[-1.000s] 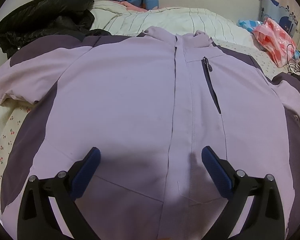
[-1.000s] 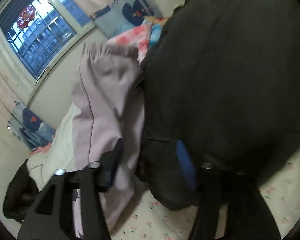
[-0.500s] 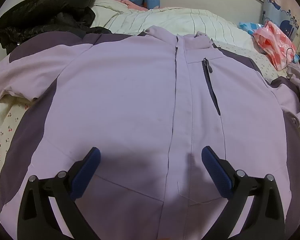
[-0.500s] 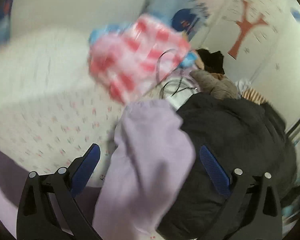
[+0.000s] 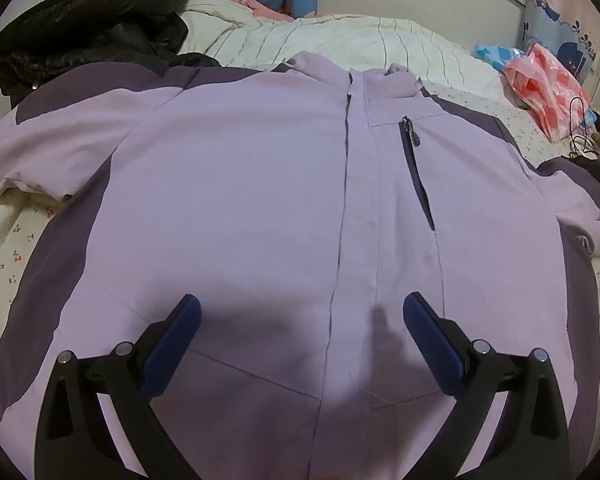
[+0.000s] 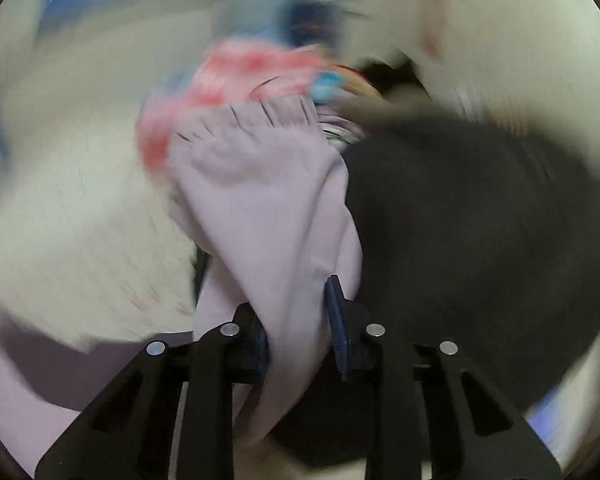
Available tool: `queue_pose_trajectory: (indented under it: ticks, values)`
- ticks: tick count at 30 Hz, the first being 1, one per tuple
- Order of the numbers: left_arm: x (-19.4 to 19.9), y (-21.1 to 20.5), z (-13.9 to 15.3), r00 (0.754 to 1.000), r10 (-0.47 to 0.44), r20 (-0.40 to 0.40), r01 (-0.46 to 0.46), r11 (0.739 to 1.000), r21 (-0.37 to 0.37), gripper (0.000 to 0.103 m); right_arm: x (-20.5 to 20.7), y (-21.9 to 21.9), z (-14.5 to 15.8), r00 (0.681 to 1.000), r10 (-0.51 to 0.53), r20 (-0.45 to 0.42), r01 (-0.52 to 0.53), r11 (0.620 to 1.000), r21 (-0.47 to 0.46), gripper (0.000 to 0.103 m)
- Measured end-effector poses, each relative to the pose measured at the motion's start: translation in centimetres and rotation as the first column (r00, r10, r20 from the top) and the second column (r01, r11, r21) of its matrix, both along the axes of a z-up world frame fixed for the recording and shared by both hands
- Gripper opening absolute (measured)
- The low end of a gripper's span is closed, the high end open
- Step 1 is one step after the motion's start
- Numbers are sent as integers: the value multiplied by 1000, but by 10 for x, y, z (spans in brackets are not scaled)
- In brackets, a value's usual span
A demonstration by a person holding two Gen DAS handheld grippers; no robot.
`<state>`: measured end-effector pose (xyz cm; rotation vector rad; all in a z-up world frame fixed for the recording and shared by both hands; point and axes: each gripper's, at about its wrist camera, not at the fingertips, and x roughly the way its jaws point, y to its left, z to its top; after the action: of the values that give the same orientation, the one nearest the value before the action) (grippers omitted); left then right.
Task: Fold large clothes
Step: 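Lift the held sleeve and fold it across the jacket body with the right tool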
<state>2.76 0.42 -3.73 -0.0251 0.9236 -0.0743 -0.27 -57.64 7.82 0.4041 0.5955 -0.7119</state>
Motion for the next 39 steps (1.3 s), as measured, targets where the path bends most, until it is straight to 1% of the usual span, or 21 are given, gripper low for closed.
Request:
queue_pose_trajectory:
  ticks: [1,2,4,6,7,8,11,14,18,20,21,23,24,25,26,27,28,29,32,36,39]
  values:
    - [-1,-2,1,1000,-3,5,3,1000,3,98,-24,-8,-4,998,-34,60,30,997,70,26]
    - [-1,-3,2,1000,-5,9,5,1000,6,98,-62,-21,-20,986,-78,144,52,983,175,28]
    - [-2,-6,3,1000,-12,16,12,1000,16,98,-103,-37,-51,965,-81,250,-2,949,316,29]
    - [-3,-7,4,1000,-14,22,13,1000,19,98,-125,-43,-64,947,-76,312,-51,923,381,34]
    - [-3,-6,5,1000,-13,24,13,1000,18,98,-131,-44,-66,936,-76,343,-70,916,394,47]
    - [-2,-5,5,1000,-10,25,10,1000,15,98,-139,-47,-65,920,-76,386,-94,910,403,60]
    - [-1,-4,6,999,-8,32,8,1000,12,98,-149,-48,-54,893,-77,443,-117,911,395,84]
    - [-2,-5,7,999,-13,38,12,1000,15,98,-153,-51,-44,859,-88,505,-144,904,402,90]
    - [-2,-6,9,999,-15,47,14,1000,21,98,-142,-57,-39,839,-93,536,-156,903,401,91]
    - [-2,-6,9,999,-15,47,13,1000,23,98,-141,-58,-28,822,-89,562,-157,914,374,92]
    - [-2,-5,8,999,-14,46,13,1000,24,98,-132,-62,-26,819,-83,568,-148,925,350,94]
    - [-1,-6,9,999,-13,46,12,1000,23,98,-129,-57,-16,840,-85,536,-88,953,289,96]
    - [-2,-6,9,999,-14,49,12,1000,27,98,-127,-61,-15,843,-101,529,-68,954,291,96]
    - [-2,-7,9,999,-13,52,12,999,31,98,-121,-68,-16,840,-126,529,-57,947,316,96]
    - [-2,-8,9,998,-12,54,10,999,37,98,-117,-75,-19,842,-149,519,-49,936,348,84]
    - [-2,-8,9,998,-12,56,10,999,40,98,-111,-83,-22,854,-147,499,-56,928,369,69]
    - [-2,-8,9,998,-12,57,10,999,42,98,-107,-89,-23,863,-128,488,-80,920,383,35]
    - [-2,-8,9,998,-11,59,8,999,43,98,-95,-91,-26,879,-106,464,-107,906,410,25]
    - [-3,-6,12,997,1,73,-5,999,51,98,-92,-90,-23,880,-54,473,-145,916,375,18]
    - [-5,-4,16,995,9,95,-14,998,55,98,-95,-73,1,823,34,568,-224,937,267,17]
    - [-6,-4,18,995,8,101,-15,998,61,98,-91,-67,5,797,36,603,-245,932,267,17]
